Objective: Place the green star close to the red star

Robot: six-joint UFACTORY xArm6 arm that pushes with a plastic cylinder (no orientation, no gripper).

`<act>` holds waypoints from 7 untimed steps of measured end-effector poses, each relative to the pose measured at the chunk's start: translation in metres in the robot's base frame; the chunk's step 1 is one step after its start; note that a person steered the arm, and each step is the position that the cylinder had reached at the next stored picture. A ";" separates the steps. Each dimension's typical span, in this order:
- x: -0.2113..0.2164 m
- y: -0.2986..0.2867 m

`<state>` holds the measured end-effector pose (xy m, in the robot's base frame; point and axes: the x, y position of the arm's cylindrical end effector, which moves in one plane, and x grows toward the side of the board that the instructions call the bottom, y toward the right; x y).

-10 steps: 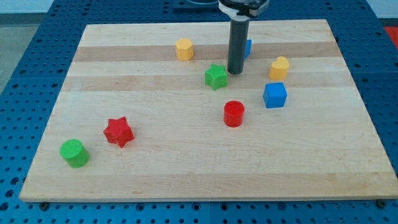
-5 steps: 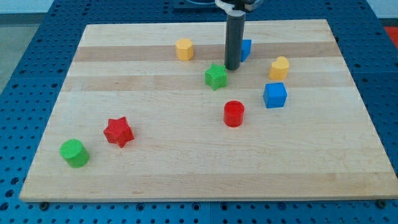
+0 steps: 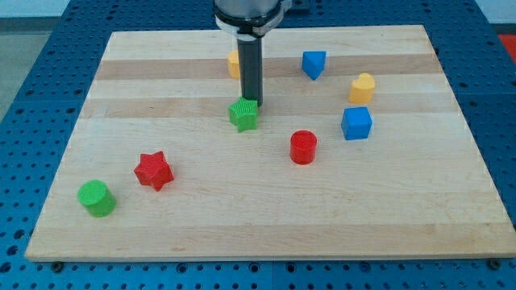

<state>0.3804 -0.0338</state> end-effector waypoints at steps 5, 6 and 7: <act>0.036 -0.005; 0.037 0.003; 0.043 0.021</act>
<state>0.4237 -0.0124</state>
